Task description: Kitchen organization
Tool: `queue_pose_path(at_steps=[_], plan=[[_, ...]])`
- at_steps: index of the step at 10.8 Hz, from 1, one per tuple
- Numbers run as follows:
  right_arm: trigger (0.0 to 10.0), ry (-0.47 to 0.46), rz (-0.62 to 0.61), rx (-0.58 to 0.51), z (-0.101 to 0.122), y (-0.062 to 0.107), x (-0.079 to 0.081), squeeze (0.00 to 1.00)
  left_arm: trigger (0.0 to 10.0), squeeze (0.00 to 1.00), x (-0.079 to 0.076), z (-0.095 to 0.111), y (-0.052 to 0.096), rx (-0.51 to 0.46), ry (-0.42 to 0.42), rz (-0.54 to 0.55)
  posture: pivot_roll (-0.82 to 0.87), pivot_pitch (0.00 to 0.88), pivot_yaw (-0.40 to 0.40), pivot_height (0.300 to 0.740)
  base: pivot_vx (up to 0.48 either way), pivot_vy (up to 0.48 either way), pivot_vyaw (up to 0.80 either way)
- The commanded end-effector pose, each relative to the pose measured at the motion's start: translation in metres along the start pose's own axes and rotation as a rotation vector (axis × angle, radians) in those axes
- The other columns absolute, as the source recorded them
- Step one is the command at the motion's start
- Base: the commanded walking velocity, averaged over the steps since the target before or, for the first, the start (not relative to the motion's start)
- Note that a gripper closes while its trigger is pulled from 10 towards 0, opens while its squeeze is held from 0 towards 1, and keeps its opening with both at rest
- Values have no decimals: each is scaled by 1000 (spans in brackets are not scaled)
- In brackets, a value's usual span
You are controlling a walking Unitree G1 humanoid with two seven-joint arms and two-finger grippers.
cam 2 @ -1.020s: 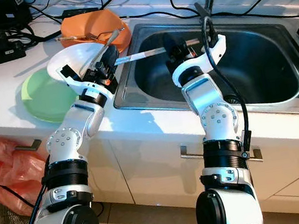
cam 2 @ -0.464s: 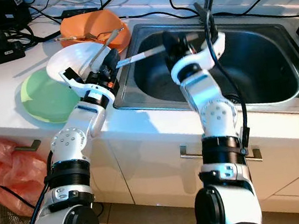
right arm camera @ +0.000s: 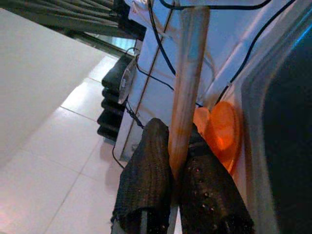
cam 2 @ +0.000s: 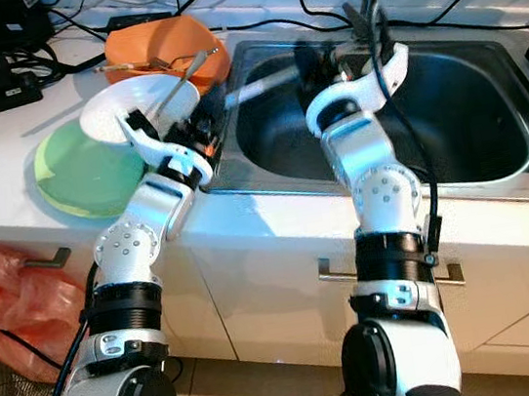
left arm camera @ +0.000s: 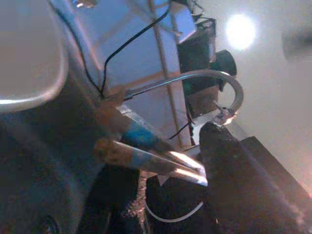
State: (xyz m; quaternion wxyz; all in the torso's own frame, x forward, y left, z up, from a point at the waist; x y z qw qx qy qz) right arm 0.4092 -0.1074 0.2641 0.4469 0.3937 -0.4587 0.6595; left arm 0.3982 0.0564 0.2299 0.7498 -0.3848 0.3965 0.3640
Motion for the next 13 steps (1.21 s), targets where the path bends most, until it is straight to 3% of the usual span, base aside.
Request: queue_pose_path(at_steps=[1,4,6,7,8,9,11,13], plan=[[0,24,-16,-51,12,-2,0,0,10000,1000,-8,-16,1,30,-11,-14,39,97,-24,740,0,0,0],[0,148,-44,-145,48,-2,-8,0,10000,1000,-13,-6,16,50,-160,-6,49,98,-26,740,0,0,0],[0,215,-68,-187,67,-1,-15,0,10000,1000,-4,0,26,44,-192,34,56,97,-25,740,0,0,0],[0,391,-118,-183,75,1,-26,0,10000,1000,-1,4,32,49,-257,58,60,95,-26,740,0,0,0],[0,505,-173,-161,77,2,-40,0,10000,1000,-1,4,36,79,-375,56,62,94,-26,740,0,0,0],[0,677,-237,-101,75,4,-56,0,10000,1000,7,3,40,122,-496,83,69,93,-25,740,0,0,0],[0,856,-313,-13,71,4,-79,0,10000,1000,13,5,46,169,-697,87,74,89,-19,740,0,0,0],[2549,970,-316,63,66,2,-90,0,10000,1000,9,11,47,176,-854,68,83,89,-21,740,0,0,0]])
Point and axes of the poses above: a point about 5 cm out from each wrist's last joint towards the gripper, its own y axis pointing back from the gripper into the wrist, its own z axis along the axis of the wrist's last joint, x = y × z, the point moved 4 cm from there along -y, pointing out of the wrist towards the gripper, and after that the axes turned 2 degrees about -y, right-handed, at the moved point
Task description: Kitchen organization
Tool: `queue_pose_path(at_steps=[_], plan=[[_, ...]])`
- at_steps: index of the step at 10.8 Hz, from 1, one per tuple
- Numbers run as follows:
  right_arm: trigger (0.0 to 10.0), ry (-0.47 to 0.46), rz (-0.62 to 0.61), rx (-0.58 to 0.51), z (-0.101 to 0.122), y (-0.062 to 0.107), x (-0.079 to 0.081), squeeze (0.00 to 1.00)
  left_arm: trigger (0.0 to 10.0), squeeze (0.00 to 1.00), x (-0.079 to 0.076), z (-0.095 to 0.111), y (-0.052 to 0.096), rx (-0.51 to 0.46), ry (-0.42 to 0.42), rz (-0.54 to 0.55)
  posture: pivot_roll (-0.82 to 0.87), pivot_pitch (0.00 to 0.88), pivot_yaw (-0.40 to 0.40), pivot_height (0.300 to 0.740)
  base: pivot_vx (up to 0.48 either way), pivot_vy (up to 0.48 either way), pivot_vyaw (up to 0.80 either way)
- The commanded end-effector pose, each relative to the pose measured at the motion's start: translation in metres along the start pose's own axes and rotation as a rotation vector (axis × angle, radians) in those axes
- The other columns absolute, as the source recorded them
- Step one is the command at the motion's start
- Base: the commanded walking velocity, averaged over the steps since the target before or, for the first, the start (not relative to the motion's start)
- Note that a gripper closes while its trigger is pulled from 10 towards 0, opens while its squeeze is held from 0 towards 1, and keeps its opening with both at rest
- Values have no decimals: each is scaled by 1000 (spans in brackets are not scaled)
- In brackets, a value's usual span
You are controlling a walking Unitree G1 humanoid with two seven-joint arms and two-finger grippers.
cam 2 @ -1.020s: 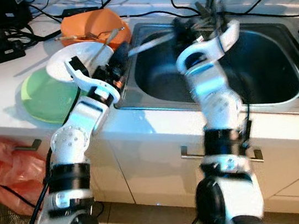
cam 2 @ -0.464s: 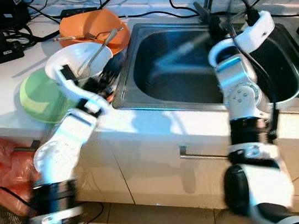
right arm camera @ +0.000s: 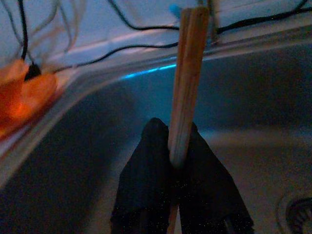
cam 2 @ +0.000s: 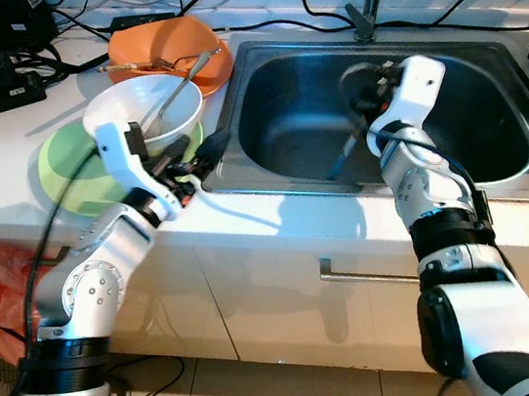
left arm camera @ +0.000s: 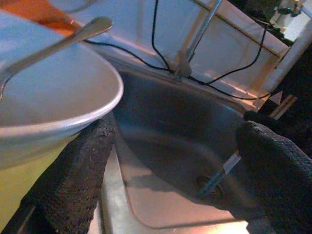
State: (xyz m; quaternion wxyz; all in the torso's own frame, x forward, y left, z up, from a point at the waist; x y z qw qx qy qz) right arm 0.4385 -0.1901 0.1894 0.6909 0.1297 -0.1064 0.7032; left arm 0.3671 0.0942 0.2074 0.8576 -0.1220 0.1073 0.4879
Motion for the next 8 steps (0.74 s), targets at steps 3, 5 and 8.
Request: queue_pose_path(at_steps=[3,5,8], plan=[[10000,212,50,31,-1,-4,4,420,10000,0,-14,23,-5,-53,-141,-68,93,91,-19,740,0,0,0],[10000,264,42,53,-8,-5,2,1000,10000,0,-7,30,-6,-68,-167,-51,92,94,-11,740,0,0,0],[10000,252,48,48,-9,-6,2,1000,10000,0,0,38,-9,-82,-203,-36,86,95,-7,740,0,0,0]])
Point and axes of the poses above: a point about 5 cm out from each wrist's last joint towards the gripper, its own y axis pointing back from the gripper into the wrist, its own z axis along the axis of the wrist's last joint, x = y × z, the point moved 4 cm from there along -y, pointing out of the wrist towards the gripper, and after that the axes turned 2 degrees about -y, right-handed, at the moved point
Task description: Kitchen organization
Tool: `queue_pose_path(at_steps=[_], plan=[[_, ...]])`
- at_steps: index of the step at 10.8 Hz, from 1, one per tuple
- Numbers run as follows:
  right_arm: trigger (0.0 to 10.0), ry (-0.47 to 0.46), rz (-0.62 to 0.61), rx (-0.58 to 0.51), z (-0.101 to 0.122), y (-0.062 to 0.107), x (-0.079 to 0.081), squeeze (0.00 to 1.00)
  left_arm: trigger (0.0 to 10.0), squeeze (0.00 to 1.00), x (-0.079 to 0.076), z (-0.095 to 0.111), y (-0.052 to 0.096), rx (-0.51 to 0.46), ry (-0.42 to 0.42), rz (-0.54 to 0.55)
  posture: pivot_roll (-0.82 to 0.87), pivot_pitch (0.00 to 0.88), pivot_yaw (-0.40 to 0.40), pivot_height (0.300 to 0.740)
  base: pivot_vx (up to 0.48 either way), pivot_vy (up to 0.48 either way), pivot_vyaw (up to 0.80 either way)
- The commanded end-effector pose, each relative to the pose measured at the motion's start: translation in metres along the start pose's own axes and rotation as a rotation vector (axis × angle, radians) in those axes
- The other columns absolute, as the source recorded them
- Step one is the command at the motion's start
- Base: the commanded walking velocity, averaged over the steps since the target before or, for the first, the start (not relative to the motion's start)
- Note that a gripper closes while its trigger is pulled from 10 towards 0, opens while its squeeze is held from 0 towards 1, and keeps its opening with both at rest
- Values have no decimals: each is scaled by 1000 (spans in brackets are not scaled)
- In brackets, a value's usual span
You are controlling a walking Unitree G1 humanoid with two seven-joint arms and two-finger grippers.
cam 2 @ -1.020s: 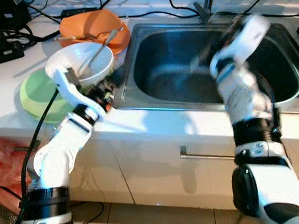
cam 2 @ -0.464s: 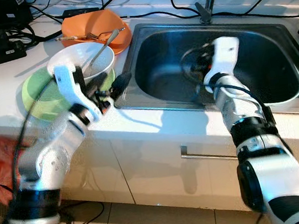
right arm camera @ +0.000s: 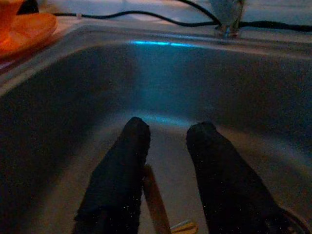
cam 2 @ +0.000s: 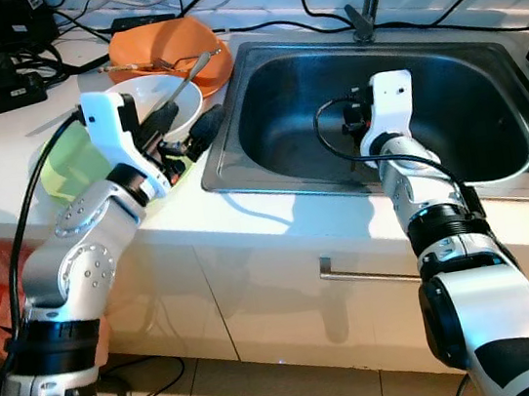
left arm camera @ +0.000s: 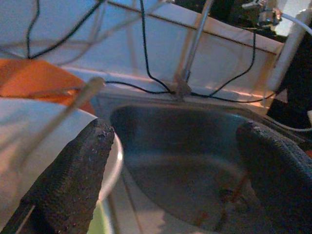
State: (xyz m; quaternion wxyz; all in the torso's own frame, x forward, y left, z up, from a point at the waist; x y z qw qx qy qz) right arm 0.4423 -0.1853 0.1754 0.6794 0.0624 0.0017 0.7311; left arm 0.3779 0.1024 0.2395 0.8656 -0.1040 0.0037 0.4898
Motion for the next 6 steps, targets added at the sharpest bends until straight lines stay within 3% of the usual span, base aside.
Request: queue_pose_path(at_steps=[1,2,3,4,6], plan=[[10000,10,0,-31,9,-1,-1,1000,10000,0,5,9,-3,-16,-40,7,82,95,-10,740,0,0,0],[10000,14,-3,-35,10,-1,-2,1000,10000,0,6,9,-3,-13,-49,13,82,95,-10,740,0,0,0],[10000,9,30,-90,21,-2,6,1000,10000,0,22,3,-4,55,-156,85,82,95,-10,740,0,0,0],[10000,24,45,-110,25,-2,12,1000,10000,0,29,1,-4,75,-161,118,86,97,-13,740,0,0,0],[10000,-83,176,-179,35,4,40,1000,10000,0,63,1,-4,111,-190,246,83,95,-14,740,0,0,0]])
Point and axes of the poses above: a point about 5 cm out from each wrist's last joint towards the gripper, its own y axis pointing back from the gripper into the wrist, its own z axis along the axis of the wrist's last joint, x = y × z, the point moved 4 cm from there along -y, pointing out of the wrist towards the gripper, and after that the axes turned 2 degrees about -y, right-handed, at the moved point
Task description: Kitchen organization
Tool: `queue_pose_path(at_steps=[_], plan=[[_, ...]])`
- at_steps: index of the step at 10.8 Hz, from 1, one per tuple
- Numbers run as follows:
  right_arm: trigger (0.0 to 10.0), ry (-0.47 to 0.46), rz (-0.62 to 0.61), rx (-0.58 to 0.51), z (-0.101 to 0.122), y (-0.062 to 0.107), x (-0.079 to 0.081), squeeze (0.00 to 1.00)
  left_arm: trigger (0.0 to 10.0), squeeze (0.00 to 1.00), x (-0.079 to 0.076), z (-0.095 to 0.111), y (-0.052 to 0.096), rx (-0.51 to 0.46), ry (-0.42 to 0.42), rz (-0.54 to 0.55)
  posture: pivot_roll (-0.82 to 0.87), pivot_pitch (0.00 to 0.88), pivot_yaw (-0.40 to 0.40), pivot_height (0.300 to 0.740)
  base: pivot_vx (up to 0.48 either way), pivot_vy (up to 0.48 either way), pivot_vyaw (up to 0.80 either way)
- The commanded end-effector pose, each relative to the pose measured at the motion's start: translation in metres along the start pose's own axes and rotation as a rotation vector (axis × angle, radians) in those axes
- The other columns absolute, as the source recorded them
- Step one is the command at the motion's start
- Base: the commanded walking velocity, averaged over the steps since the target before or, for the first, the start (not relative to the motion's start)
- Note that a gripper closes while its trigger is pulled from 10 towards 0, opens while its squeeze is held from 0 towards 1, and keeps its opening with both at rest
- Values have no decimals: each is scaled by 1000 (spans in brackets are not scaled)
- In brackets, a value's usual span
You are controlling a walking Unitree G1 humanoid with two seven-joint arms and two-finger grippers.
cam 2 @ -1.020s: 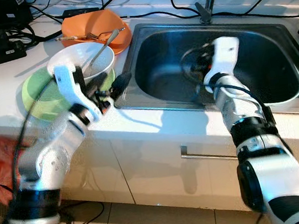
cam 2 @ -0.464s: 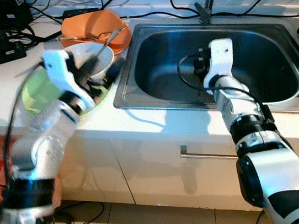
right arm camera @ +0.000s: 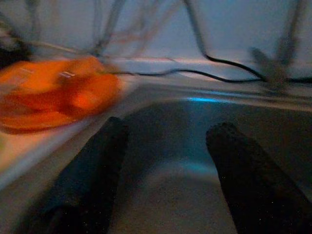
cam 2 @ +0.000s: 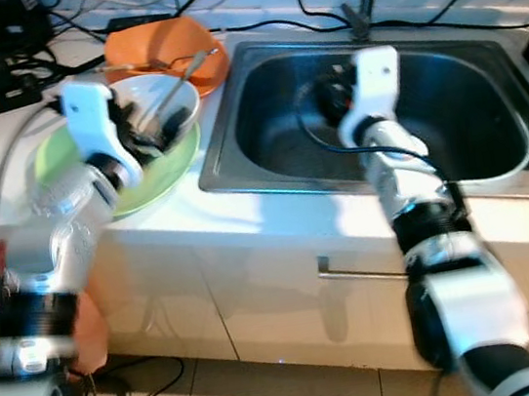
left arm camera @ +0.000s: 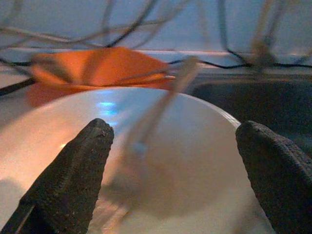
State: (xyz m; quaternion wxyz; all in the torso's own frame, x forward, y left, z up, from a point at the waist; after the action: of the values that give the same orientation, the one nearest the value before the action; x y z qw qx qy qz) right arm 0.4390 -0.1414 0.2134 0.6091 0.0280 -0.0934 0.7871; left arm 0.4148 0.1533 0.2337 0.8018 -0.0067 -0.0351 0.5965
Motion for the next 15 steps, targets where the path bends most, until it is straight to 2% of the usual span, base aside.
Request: queue_pose_path(at_steps=[1,4,6,10,12,15], plan=[[10000,-26,11,-20,4,3,1,1000,10000,0,8,-5,-2,33,-35,24,79,95,-11,740,0,0,0],[10000,-43,7,-28,4,10,0,1000,10000,0,22,-14,-3,136,-93,8,73,97,-7,740,0,0,0],[10000,-49,2,-28,6,12,0,1000,10000,0,37,-17,2,175,-125,24,79,99,-11,740,0,0,0],[10000,-61,-2,-24,7,12,1,933,10000,0,77,-10,14,207,-172,86,84,97,-13,740,0,0,0],[10000,-64,-7,-24,7,12,1,929,10000,0,82,0,14,193,-196,82,84,95,-13,740,0,0,0],[10000,-69,-13,-20,7,13,1,902,10000,0,81,14,10,174,-237,40,81,94,-13,740,0,0,0]])
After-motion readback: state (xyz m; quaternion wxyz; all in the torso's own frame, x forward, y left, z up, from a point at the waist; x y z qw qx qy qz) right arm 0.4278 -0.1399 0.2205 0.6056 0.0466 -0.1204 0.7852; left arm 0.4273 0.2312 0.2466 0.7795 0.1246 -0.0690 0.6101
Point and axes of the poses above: a point about 5 cm out from each wrist's last joint towards the gripper, its own y axis pointing back from the gripper into the wrist, its own z axis along the axis of the wrist's last joint, x = y × z, the point moved 4 cm from there along -y, pointing out of the wrist towards the gripper, and after that the axes turned 2 degrees about -y, right-handed, at the moved point
